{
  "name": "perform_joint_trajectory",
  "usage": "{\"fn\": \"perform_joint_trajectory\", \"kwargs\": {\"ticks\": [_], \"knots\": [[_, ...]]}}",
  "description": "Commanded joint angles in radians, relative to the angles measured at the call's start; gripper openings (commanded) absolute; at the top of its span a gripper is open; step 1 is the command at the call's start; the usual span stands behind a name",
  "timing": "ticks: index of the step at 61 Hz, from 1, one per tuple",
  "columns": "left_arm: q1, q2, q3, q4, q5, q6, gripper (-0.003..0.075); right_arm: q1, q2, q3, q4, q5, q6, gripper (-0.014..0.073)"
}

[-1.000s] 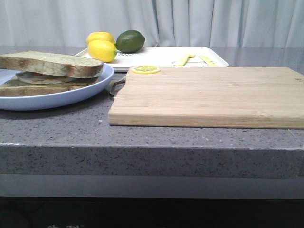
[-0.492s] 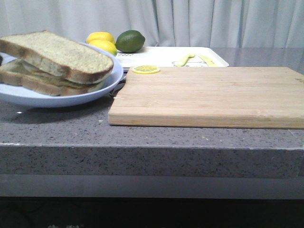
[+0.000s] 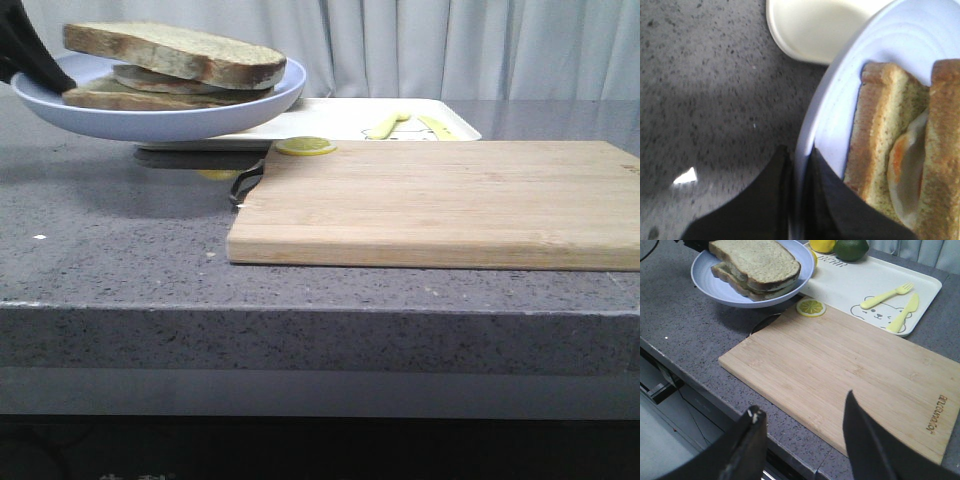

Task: Place bread and move sandwich to tray
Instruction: 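Grasp the blue plate rim with the left gripper, then lift the plate with the left gripper and set it on the white tray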

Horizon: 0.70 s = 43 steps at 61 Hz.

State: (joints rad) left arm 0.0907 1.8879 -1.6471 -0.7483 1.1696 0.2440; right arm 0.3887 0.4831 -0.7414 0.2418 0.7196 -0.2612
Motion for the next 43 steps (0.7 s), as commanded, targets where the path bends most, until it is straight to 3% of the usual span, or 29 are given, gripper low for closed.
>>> {"fn": "perform_joint_trajectory", "kwargs": {"ticks": [1,28,43], "knots": [[-0.006,0.013,-0.108,-0.108,0.033,-0.073,-0.0020,-0.005,0.006,-0.026,0.005,-0.072,-0.001,0.0382],[-0.006,0.233,-0.386,-0.068,0.071,-0.255,-0.0020,-0.005,0.006,-0.026,0.005,-0.071,-0.001,0.0382],[-0.018,0.261,-0.449,-0.070,-0.063,-0.299,-0.0020,-0.005,0.006,-0.026,0.005,-0.071,-0.001,0.0382]]}}
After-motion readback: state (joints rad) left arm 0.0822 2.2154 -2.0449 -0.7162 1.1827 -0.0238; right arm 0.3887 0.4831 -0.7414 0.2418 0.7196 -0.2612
